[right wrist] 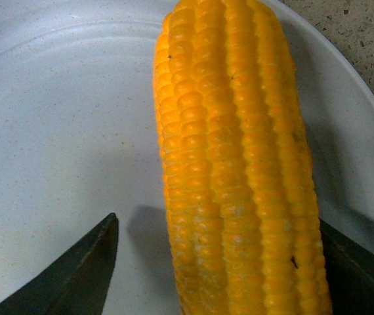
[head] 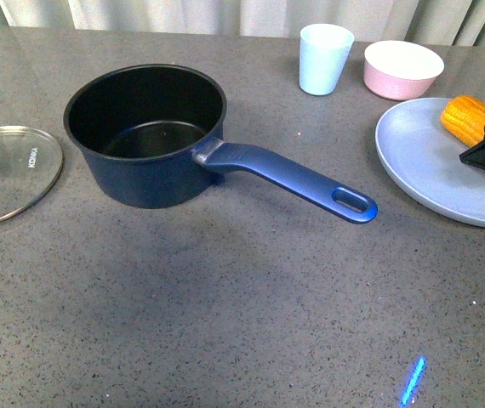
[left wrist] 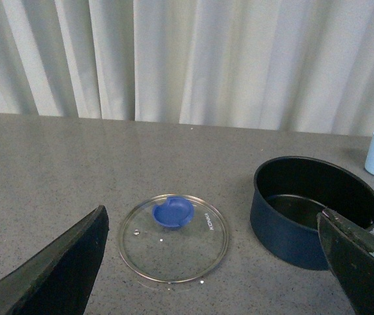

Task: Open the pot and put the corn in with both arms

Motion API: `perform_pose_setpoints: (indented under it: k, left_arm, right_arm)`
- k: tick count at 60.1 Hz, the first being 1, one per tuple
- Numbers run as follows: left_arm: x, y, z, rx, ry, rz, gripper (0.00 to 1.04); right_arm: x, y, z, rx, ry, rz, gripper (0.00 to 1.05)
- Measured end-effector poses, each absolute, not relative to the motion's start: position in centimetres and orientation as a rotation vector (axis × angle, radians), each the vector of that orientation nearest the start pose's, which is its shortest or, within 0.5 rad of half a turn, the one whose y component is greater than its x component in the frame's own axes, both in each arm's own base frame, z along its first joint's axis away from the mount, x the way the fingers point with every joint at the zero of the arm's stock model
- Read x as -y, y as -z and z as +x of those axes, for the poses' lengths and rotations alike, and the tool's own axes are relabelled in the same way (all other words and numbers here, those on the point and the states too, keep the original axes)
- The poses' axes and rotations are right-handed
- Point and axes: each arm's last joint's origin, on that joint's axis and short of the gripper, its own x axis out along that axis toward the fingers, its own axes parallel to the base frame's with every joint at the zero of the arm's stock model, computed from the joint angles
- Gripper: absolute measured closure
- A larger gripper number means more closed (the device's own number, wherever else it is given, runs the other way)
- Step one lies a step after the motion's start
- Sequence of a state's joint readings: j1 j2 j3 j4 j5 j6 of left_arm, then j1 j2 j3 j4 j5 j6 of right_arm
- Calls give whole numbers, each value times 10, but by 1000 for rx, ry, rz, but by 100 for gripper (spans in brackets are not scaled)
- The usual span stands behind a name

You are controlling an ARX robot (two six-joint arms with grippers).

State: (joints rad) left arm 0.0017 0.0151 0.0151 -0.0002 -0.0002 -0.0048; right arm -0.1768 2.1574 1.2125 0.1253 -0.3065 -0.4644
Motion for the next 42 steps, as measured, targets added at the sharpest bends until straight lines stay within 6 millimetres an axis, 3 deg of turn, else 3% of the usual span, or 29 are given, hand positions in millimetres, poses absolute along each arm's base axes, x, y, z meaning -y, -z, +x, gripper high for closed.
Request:
perform_pose_setpoints:
  k: [8, 14, 20, 28, 42]
  left_arm:
    - [0, -167, 98, 0, -2, -5, 9]
    - [0, -167, 98, 0, -2, -5, 9]
    - [0, -167, 98, 0, -2, -5, 9]
    - [0, -167, 98, 0, -2, -5, 9]
    - [0, -167, 98, 0, -2, -5, 9]
  right_arm:
    - [66, -91, 419, -741, -307, -240, 57]
    - [67, -94, 417, -729, -321, -224, 70]
    - [66, -105, 412, -704, -337, -211, 76]
    - [52, -135, 400, -630, -391, -193, 82]
    - [-8, -169, 393, -544, -537, -192, 82]
